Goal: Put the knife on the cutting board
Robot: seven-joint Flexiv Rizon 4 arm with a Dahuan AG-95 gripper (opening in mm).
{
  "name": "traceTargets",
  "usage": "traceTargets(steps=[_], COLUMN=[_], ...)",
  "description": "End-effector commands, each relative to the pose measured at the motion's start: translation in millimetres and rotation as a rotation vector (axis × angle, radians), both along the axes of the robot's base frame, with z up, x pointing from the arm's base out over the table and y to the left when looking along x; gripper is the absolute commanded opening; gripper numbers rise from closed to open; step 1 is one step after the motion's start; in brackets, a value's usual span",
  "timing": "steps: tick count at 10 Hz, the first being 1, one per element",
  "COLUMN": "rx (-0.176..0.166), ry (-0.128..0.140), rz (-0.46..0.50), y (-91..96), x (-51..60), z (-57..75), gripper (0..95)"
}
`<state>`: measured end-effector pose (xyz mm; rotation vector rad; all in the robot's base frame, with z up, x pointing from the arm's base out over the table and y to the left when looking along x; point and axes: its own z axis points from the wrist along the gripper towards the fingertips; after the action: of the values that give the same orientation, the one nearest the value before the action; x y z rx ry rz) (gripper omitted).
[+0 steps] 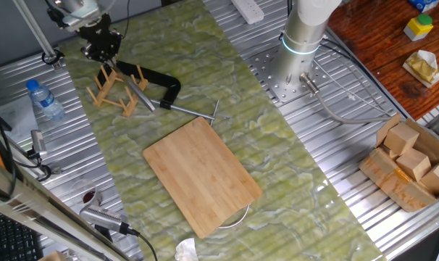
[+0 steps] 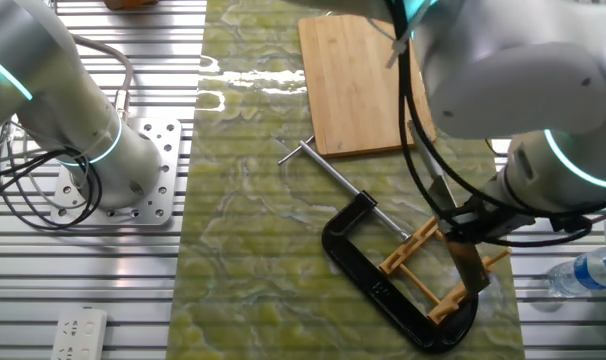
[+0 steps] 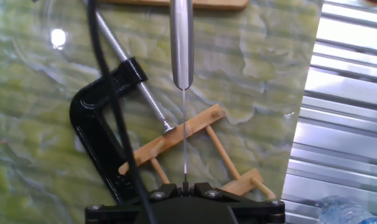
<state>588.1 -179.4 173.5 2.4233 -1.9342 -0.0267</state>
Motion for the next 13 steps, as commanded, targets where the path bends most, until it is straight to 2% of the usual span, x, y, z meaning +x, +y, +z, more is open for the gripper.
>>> traceTargets(steps=[1,3,5,6,8,10,13], rx=[0.007,0.009,0.014,0.027,0.043,0.057,0.045], ry=[0.004,0.008,0.012,0.022,0.036,0.053,0.057], rz=[-0.014,-0.051,-0.141,-0.202,-0.368,-0.610,-0.883], y=[0.5,3.4,10.7,14.4,23.2,38.4,72.2], x=[-0.1,-1.9,-7.0,-9.7,-15.5,-26.1,-40.4], z=[0.8,3.1,10.4,13.6,22.0,26.0,28.3], gripper=[0.0,0.0,0.0,0.0,0.0,0.0,0.0])
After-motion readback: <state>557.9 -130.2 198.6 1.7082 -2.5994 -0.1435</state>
